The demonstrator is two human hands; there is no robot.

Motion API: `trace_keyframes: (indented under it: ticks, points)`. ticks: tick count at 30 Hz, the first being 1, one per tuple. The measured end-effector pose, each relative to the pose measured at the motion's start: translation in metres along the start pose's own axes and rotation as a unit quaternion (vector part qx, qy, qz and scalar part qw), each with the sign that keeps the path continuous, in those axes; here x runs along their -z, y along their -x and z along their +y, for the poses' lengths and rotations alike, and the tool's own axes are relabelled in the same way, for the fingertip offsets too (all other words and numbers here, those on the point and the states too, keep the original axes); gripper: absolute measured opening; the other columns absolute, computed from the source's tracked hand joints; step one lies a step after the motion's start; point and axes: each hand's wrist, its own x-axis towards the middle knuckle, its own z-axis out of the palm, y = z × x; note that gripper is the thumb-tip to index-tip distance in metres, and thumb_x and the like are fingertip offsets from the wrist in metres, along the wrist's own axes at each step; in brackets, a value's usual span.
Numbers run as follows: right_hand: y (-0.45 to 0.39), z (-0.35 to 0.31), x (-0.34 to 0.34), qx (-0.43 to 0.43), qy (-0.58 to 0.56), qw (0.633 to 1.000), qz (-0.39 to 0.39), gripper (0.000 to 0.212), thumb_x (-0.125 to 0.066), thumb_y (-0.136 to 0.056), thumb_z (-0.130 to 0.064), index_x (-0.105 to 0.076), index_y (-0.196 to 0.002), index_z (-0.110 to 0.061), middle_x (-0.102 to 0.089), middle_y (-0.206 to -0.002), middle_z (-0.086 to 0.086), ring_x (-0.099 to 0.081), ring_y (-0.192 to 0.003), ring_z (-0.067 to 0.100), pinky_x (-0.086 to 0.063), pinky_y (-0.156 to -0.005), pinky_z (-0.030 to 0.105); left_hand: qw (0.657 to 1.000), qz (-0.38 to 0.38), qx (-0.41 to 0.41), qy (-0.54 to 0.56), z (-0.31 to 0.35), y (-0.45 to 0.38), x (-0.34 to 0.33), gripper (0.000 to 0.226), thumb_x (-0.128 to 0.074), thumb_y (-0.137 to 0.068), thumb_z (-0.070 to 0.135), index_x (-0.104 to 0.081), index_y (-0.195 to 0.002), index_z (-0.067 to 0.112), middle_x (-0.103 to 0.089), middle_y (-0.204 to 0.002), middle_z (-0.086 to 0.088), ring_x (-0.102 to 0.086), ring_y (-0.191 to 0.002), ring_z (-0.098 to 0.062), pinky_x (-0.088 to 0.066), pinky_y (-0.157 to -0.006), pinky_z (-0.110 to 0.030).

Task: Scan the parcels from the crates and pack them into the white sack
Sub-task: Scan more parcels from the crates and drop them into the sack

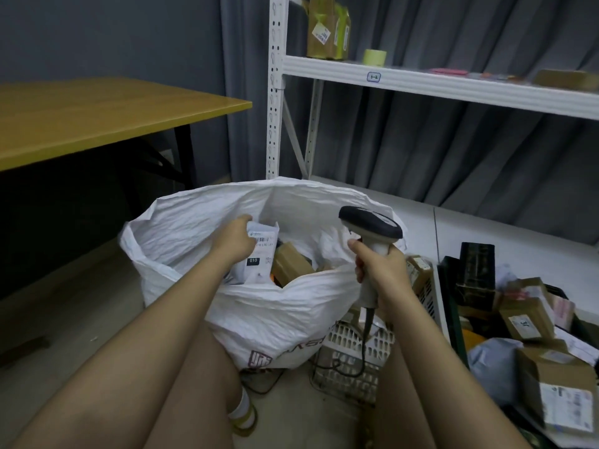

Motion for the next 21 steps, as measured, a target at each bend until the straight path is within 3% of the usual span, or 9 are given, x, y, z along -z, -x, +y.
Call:
trace_keyframes:
  ticks: [2, 6, 10, 11, 13, 16, 21]
  points:
    - [-0.004, 0.008, 0.014, -0.009, -0.004, 1.000, 0.012, 0.020, -0.074, -0.084, -0.019, -0.059, -0.075, -0.008, -0.054, -0.059, 0.008, -0.049, -0.048, 0.018, -0.043, -0.051, 0.030, 0.998, 0.013, -0.050, 0.028, 0.013, 0.006, -0.010, 0.049, -0.055, -0.092, 0.009, -0.044, -0.139, 0.015, -0.049, -0.140, -0.007, -0.050, -0.122, -0.026, -0.040, -0.087, -0.028]
    - [-0.013, 0.023, 0.046, -0.022, -0.025, 0.996, 0.080, 0.018, -0.073, -0.085, -0.016, -0.057, -0.079, -0.013, -0.056, -0.063, 0.003, -0.051, -0.053, 0.016, -0.046, -0.045, 0.020, 0.985, -0.014, -0.155, 0.075, 0.053, 0.020, -0.039, 0.039, -0.055, -0.091, 0.007, -0.056, -0.129, 0.016, -0.056, -0.132, -0.003, -0.052, -0.121, -0.019, -0.039, -0.095, -0.025]
    - [-0.031, 0.042, 0.085, -0.044, -0.062, 0.983, 0.169, 0.035, -0.078, -0.080, -0.023, -0.061, -0.105, -0.005, -0.064, -0.084, 0.010, -0.060, -0.070, 0.020, -0.050, -0.067, 0.031, 0.965, -0.069, -0.219, 0.123, 0.104, 0.034, -0.083, 0.030, -0.055, -0.093, 0.011, -0.058, -0.123, 0.015, -0.061, -0.120, 0.001, -0.055, -0.112, -0.011, -0.043, -0.100, -0.030]
    - [-0.036, 0.048, 0.097, -0.049, -0.066, 0.978, 0.189, 0.035, -0.076, -0.081, -0.021, -0.061, -0.107, -0.003, -0.063, -0.083, 0.010, -0.059, -0.068, 0.019, -0.048, -0.065, 0.029, 0.959, -0.085, -0.229, 0.145, 0.118, 0.037, -0.097, 0.028, -0.056, -0.093, 0.012, -0.059, -0.121, 0.014, -0.063, -0.115, 0.000, -0.058, -0.109, -0.011, -0.045, -0.099, -0.031]
    - [-0.047, 0.057, 0.121, -0.062, -0.081, 0.969, 0.224, 0.025, -0.073, -0.085, -0.015, -0.059, -0.102, -0.004, -0.060, -0.074, 0.008, -0.056, -0.060, 0.017, -0.047, -0.055, 0.022, 0.948, -0.119, -0.242, 0.167, 0.146, 0.043, -0.126, 0.026, -0.057, -0.092, 0.012, -0.060, -0.118, 0.013, -0.063, -0.108, 0.001, -0.060, -0.102, -0.012, -0.046, -0.095, -0.026]
    - [-0.064, 0.076, 0.159, -0.075, -0.069, 0.959, 0.264, 0.027, -0.075, -0.083, -0.019, -0.060, -0.100, -0.005, -0.062, -0.077, 0.008, -0.058, -0.066, 0.020, -0.049, -0.065, 0.031, 0.937, -0.175, -0.255, 0.163, 0.183, 0.046, -0.177, 0.028, -0.056, -0.093, 0.010, -0.058, -0.121, 0.011, -0.060, -0.107, 0.003, -0.057, -0.098, -0.008, -0.042, -0.087, -0.015]
    - [-0.099, 0.111, 0.217, -0.096, -0.050, 0.955, 0.276, 0.035, -0.075, -0.081, -0.024, -0.057, -0.107, -0.010, -0.062, -0.092, 0.009, -0.060, -0.084, 0.025, -0.050, -0.076, 0.036, 0.943, -0.243, -0.185, 0.135, 0.213, 0.023, -0.271, 0.030, -0.056, -0.091, 0.013, -0.057, -0.121, 0.013, -0.062, -0.118, -0.003, -0.058, -0.107, -0.017, -0.047, -0.096, -0.031]
